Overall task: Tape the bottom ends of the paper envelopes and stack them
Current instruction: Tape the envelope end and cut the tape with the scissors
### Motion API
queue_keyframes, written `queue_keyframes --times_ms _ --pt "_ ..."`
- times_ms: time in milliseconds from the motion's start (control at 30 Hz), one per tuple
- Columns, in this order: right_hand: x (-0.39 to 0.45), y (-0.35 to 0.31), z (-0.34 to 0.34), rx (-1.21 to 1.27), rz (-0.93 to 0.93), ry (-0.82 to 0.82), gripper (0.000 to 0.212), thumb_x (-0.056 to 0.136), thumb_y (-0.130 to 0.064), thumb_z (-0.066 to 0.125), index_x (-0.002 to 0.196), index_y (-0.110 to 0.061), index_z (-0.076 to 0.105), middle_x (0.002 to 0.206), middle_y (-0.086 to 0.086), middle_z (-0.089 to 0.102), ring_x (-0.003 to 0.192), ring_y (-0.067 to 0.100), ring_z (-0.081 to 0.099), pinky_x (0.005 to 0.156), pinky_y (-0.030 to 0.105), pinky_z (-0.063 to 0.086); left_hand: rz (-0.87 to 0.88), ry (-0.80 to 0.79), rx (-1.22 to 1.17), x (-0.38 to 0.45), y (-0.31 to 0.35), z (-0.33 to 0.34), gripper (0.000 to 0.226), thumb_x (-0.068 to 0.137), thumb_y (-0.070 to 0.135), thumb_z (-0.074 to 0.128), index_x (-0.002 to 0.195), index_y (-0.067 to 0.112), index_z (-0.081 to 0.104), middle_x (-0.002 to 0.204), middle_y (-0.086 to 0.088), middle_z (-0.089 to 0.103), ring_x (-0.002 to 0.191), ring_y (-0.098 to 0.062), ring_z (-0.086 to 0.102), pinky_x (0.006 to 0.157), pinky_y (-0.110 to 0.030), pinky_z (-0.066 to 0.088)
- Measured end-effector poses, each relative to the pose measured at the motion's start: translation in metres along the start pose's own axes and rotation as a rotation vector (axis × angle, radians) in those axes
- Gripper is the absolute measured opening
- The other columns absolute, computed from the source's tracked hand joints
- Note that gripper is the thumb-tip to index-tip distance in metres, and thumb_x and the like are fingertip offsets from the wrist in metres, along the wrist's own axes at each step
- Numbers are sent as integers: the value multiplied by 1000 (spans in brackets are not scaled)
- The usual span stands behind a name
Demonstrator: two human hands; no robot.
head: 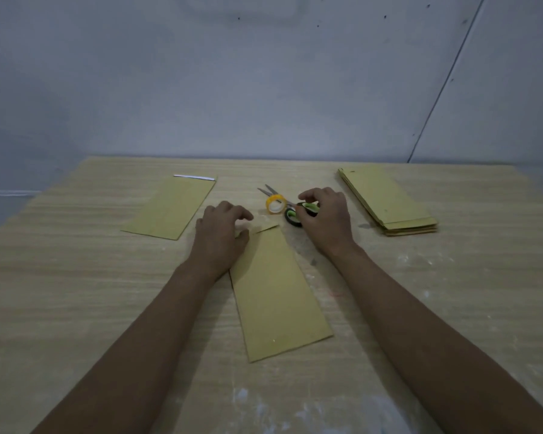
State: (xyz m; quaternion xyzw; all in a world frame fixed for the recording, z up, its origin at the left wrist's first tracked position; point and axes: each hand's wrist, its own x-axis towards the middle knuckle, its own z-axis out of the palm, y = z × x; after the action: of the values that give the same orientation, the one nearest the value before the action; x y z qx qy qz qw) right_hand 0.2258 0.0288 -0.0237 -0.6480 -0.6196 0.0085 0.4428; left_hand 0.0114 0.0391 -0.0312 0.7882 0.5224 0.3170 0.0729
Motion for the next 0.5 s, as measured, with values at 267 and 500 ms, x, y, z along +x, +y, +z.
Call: queue_keyframes --times_ms 267,500 --pt "11 -11 9 -194 -8 -121 38 84 -43 63 120 -30 68 112 -4 56 113 23 40 83 35 27 30 -87 -219 -3 2 2 32 85 -4 56 108 13 71 92 -1 68 84 -18 62 81 -32 49" --pt "18 -19 18 -246 1 -164 21 86 -40 65 105 -33 71 112 -5 54 113 23 38 80 35 18 -57 -74 -332 -5 7 -2 23 95 14 60 118 16 62 87 8 63 77 -2 56 71 -25 43"
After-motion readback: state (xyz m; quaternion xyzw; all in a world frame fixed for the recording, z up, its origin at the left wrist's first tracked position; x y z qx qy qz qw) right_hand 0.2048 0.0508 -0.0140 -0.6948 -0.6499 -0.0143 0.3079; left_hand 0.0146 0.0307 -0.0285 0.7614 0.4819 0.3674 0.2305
